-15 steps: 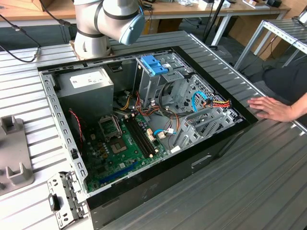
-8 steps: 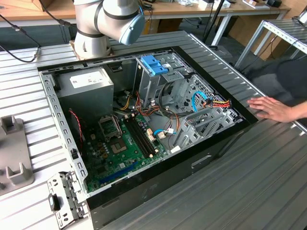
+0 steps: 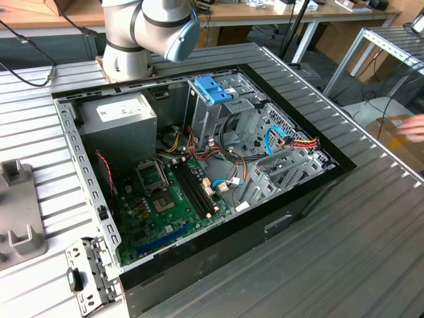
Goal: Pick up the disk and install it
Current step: 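Pick up the disk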
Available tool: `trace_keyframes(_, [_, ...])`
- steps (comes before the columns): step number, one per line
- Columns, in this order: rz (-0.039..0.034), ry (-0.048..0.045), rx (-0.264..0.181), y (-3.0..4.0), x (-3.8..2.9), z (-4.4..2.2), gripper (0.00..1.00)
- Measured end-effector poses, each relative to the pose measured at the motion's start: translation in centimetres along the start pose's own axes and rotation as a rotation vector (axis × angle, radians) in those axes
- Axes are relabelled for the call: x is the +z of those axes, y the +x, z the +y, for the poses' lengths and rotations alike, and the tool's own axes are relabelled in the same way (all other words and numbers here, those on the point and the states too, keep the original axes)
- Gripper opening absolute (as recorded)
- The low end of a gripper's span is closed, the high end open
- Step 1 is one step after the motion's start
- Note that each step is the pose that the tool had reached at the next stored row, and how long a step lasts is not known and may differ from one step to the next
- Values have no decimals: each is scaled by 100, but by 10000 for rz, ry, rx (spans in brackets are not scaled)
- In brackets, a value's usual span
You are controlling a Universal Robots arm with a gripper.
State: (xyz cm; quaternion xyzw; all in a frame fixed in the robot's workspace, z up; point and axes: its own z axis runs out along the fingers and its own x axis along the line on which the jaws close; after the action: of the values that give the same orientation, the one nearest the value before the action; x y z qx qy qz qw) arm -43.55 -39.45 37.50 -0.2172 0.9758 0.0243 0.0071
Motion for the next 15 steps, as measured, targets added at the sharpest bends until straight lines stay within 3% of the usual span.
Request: trace_keyframes(15, [19, -14, -459, 0, 4, 0, 11])
